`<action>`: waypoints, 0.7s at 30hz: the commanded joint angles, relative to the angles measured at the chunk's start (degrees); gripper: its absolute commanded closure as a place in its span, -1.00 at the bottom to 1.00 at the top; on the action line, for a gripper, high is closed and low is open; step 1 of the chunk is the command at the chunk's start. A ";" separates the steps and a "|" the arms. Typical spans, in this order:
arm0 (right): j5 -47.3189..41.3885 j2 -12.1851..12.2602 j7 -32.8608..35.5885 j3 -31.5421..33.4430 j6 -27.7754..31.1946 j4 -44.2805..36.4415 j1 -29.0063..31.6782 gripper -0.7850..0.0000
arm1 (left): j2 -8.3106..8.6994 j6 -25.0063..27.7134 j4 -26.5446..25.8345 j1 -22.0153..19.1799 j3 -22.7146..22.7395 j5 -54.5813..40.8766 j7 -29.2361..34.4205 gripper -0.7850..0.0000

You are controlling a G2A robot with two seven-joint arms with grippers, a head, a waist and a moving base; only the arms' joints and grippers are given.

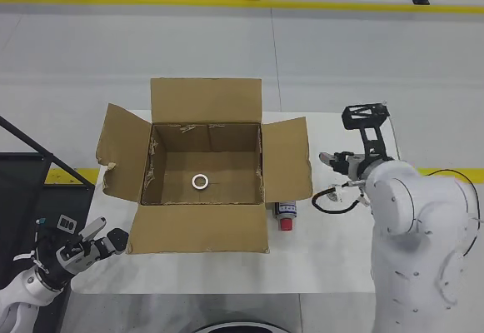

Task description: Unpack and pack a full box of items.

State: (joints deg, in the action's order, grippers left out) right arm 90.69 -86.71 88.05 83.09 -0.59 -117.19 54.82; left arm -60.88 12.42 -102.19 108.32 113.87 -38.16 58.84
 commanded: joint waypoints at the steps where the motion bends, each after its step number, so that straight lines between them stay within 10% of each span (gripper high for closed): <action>1: 0.61 0.15 -0.05 0.63 0.37 1.13 0.87 -1.00 | 0.00 0.00 0.00 0.00 0.00 0.00 0.00 -1.00; 15: 3.33 0.35 -0.05 3.10 -2.65 17.66 1.68 -1.00 | 0.00 0.00 0.00 0.00 0.00 0.00 0.00 -1.00; 21: 1.91 0.26 -0.05 4.27 -6.07 21.67 0.47 -0.65 | 0.00 0.00 0.00 0.00 0.00 0.00 0.00 -1.00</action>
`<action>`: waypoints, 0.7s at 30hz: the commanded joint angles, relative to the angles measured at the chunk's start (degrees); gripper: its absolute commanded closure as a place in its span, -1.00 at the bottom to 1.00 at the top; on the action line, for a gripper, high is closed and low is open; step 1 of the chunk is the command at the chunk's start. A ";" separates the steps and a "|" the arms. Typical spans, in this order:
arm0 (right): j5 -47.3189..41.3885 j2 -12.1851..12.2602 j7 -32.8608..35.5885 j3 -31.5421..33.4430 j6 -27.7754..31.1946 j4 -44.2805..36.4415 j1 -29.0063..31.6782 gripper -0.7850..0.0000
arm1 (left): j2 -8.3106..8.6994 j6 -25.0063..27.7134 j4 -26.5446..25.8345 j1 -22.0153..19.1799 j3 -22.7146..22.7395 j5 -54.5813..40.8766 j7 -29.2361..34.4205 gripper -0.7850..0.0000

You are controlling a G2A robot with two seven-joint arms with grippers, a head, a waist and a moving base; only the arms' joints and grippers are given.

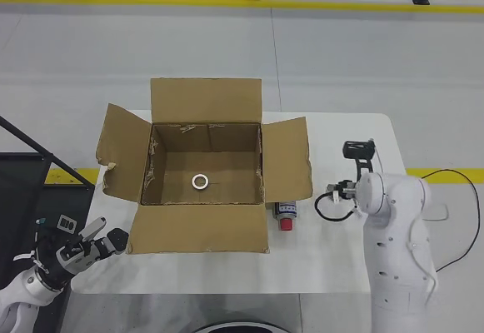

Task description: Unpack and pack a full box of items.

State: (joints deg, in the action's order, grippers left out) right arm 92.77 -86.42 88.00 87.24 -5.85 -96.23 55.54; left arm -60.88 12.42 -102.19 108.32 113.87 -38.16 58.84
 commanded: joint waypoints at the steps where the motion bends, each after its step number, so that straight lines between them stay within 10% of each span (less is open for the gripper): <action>1: -0.77 -0.07 0.00 0.24 -1.49 1.23 -0.50 -0.53 | 0.00 0.00 0.00 0.00 0.00 0.00 0.00 -1.00; 9: -0.97 -0.16 0.00 0.92 -6.89 7.24 -2.50 0.07 | 0.00 0.00 0.00 0.00 0.00 0.00 0.00 -1.00; 21: -3.01 -0.42 -2.53 0.36 -10.93 16.11 -6.86 0.05 | 0.00 0.00 0.00 0.00 0.00 0.00 0.00 -1.00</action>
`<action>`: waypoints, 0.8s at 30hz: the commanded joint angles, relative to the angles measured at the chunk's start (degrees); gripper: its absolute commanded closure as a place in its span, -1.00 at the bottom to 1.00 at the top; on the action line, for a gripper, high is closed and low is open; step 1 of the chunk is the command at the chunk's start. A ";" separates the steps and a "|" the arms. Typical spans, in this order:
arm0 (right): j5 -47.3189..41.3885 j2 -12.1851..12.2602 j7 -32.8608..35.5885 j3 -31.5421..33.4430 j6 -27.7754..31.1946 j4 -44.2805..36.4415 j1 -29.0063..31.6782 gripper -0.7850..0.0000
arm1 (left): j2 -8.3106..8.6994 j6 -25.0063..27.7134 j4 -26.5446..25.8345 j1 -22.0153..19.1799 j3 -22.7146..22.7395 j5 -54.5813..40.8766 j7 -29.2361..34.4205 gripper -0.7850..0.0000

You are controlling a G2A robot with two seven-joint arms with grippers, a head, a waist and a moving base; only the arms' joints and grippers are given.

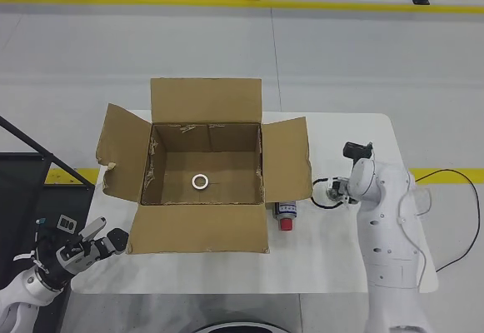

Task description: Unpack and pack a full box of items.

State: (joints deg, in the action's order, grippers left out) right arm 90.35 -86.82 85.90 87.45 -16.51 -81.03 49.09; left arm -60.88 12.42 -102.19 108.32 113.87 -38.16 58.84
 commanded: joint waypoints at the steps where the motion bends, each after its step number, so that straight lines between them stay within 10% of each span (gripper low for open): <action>1: -1.16 -0.02 -0.94 0.30 -0.35 1.75 -0.75 0.05 | 0.00 0.00 0.00 0.00 0.00 0.00 0.00 -1.00; 17: -4.04 0.09 -3.72 -0.11 -0.92 7.67 -3.12 0.11 | 0.00 0.00 0.00 0.00 0.00 0.00 0.00 -1.00; 24: -4.26 0.22 -3.50 -0.47 -0.86 8.10 -3.33 0.64 | 0.00 0.00 0.00 0.00 0.00 0.00 0.00 -1.00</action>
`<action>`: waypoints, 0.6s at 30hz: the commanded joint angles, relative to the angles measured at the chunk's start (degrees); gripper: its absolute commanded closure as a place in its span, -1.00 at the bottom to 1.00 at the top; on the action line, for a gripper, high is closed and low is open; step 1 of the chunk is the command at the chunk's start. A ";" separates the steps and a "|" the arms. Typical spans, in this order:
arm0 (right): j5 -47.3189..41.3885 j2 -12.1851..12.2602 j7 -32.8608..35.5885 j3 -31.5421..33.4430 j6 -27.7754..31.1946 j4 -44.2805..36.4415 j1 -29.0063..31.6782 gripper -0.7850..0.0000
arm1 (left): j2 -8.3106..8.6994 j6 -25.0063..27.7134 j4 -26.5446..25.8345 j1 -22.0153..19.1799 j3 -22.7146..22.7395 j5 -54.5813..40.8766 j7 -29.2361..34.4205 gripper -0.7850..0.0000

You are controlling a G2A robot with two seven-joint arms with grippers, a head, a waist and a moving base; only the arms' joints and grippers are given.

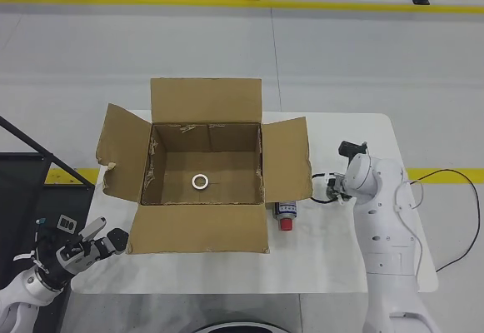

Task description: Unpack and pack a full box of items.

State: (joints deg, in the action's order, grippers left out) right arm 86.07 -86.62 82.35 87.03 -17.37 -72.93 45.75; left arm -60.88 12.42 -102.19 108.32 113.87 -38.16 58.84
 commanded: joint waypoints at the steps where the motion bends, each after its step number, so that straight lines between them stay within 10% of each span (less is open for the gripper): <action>1: -0.02 0.05 0.10 -0.09 0.06 -0.01 0.00 0.76 | 0.00 0.00 0.00 0.00 0.00 0.00 0.00 -1.00; 3: -0.05 0.10 0.17 -0.09 0.06 -0.10 0.01 1.00 | 0.00 0.00 0.00 0.00 0.00 0.00 0.00 -1.00; 18: 2.35 0.36 -0.41 -2.24 1.26 -15.54 -3.55 1.00 | 0.00 0.00 0.00 0.00 0.00 0.00 0.00 -1.00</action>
State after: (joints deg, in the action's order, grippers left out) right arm 88.61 -86.21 82.49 85.24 -16.32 -87.15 42.97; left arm -60.88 12.42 -102.19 108.32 113.87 -38.16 58.84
